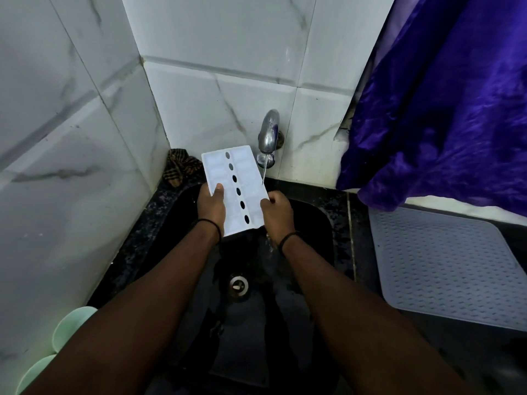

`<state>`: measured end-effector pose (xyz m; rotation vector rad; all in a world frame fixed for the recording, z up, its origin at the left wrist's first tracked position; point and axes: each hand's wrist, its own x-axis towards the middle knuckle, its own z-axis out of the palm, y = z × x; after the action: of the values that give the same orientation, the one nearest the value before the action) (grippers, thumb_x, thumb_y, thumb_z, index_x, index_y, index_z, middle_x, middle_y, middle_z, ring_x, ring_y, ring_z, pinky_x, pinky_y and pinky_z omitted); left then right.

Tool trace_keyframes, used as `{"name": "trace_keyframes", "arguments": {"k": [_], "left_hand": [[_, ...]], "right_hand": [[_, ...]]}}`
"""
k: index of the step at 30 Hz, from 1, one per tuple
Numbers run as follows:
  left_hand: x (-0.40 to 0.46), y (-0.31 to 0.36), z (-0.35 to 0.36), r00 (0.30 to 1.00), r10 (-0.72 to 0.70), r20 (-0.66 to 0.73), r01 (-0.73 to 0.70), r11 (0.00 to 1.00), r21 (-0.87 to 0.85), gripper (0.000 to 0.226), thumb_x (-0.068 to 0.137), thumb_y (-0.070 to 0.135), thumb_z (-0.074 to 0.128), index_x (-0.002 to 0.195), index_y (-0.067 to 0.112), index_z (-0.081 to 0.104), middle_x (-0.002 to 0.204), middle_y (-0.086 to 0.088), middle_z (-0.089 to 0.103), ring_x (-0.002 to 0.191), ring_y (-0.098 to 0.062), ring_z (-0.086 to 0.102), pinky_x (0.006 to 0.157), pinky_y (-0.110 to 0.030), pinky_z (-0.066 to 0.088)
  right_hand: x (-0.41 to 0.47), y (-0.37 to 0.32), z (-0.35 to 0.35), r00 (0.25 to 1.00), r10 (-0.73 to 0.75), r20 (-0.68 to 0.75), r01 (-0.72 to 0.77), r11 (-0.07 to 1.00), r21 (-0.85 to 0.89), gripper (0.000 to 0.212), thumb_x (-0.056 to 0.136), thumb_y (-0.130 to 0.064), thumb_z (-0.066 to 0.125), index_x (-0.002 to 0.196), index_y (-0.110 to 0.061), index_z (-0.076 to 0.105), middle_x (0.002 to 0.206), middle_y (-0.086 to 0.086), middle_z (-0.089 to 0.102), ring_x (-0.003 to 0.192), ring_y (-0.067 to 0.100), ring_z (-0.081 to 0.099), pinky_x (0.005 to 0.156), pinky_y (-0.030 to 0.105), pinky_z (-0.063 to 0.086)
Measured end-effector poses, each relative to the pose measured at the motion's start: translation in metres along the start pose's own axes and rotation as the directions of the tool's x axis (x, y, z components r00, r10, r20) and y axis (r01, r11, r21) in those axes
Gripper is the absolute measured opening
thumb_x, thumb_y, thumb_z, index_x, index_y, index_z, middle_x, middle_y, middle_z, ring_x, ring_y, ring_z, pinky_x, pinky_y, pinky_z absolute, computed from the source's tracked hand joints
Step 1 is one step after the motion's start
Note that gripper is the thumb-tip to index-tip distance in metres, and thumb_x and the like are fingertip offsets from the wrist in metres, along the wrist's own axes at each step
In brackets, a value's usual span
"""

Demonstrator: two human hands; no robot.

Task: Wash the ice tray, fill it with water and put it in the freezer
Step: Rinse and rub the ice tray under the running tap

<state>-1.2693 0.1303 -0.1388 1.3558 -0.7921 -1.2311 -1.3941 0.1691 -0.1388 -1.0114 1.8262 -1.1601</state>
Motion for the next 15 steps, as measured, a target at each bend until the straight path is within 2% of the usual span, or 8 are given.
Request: {"name": "trace_keyframes", "arguments": {"k": [3, 4, 6, 7, 9, 11, 15], "left_hand": [[-0.005, -0.004, 0.007, 0.999, 0.036, -0.03, -0.037, 0.999, -0.029, 0.03, 0.1, 0.014, 0.045, 0.128, 0.004, 0.049, 0.126, -0.015, 0.059, 0.104, -0.025, 0.059, 0.09, -0.038, 0.05], [-0.007, -0.005, 0.009, 0.998, 0.05, -0.037, -0.051, 0.998, -0.03, 0.03, 0.1, 0.013, 0.044, 0.128, 0.004, 0.049, 0.126, -0.015, 0.059, 0.105, -0.024, 0.059, 0.09, -0.038, 0.05], [-0.01, -0.008, 0.011, 0.996, 0.066, -0.055, -0.067, 0.998, -0.015, 0.029, 0.1, 0.014, 0.045, 0.127, 0.004, 0.049, 0.125, -0.014, 0.059, 0.105, -0.024, 0.059, 0.09, -0.037, 0.05], [-0.01, -0.009, 0.01, 0.996, 0.063, -0.066, -0.064, 0.998, -0.011, 0.03, 0.1, 0.014, 0.045, 0.127, 0.004, 0.048, 0.125, -0.014, 0.059, 0.106, -0.025, 0.06, 0.09, -0.037, 0.05], [-0.007, -0.01, 0.006, 0.995, 0.052, -0.086, -0.053, 0.999, -0.011, 0.031, 0.1, 0.014, 0.045, 0.129, 0.003, 0.048, 0.127, -0.016, 0.058, 0.111, -0.029, 0.058, 0.094, -0.04, 0.049], [-0.002, -0.007, 0.001, 0.994, 0.058, -0.095, -0.058, 0.998, 0.01, 0.031, 0.1, 0.014, 0.045, 0.128, 0.002, 0.048, 0.127, -0.016, 0.057, 0.112, -0.031, 0.058, 0.096, -0.041, 0.048], [0.001, -0.001, -0.005, 0.973, 0.217, -0.081, -0.205, 0.969, 0.139, 0.031, 0.099, 0.017, 0.045, 0.128, 0.008, 0.047, 0.122, -0.008, 0.059, 0.105, -0.022, 0.058, 0.091, -0.032, 0.047]], "right_hand": [[-0.006, 0.001, 0.002, 0.991, 0.129, -0.043, -0.116, 0.967, 0.227, 0.023, 0.085, -0.01, 0.058, 0.064, -0.019, 0.053, 0.063, -0.006, 0.053, 0.056, 0.009, 0.046, 0.057, 0.024, 0.039], [-0.008, 0.002, 0.002, 0.986, 0.156, -0.058, -0.139, 0.963, 0.231, 0.018, 0.082, -0.015, 0.061, 0.065, -0.019, 0.055, 0.064, -0.007, 0.056, 0.057, 0.008, 0.049, 0.057, 0.024, 0.04], [-0.014, 0.002, 0.003, 0.98, 0.183, -0.077, -0.172, 0.976, 0.129, 0.006, 0.077, -0.026, 0.064, 0.075, -0.02, 0.061, 0.074, -0.009, 0.064, 0.065, 0.009, 0.058, 0.058, 0.023, 0.044], [-0.015, 0.003, 0.004, 0.979, 0.19, -0.074, -0.182, 0.978, 0.102, 0.007, 0.078, -0.026, 0.064, 0.081, -0.02, 0.063, 0.079, -0.006, 0.066, 0.068, 0.012, 0.061, 0.059, 0.024, 0.046], [-0.017, 0.004, 0.004, 0.981, 0.194, 0.001, -0.192, 0.966, 0.173, 0.011, 0.086, -0.02, 0.064, 0.095, -0.015, 0.065, 0.087, 0.003, 0.068, 0.068, 0.018, 0.061, 0.052, 0.025, 0.048], [-0.022, 0.006, 0.002, 0.978, 0.158, 0.132, -0.191, 0.938, 0.288, 0.021, 0.094, -0.014, 0.061, 0.114, -0.006, 0.062, 0.089, 0.008, 0.065, 0.06, 0.016, 0.057, 0.043, 0.023, 0.046], [-0.026, 0.01, 0.001, 0.95, 0.148, 0.275, -0.231, 0.925, 0.3, 0.027, 0.099, -0.008, 0.054, 0.126, -0.008, 0.054, 0.096, 0.013, 0.064, 0.06, 0.015, 0.056, 0.053, 0.023, 0.053]]}}
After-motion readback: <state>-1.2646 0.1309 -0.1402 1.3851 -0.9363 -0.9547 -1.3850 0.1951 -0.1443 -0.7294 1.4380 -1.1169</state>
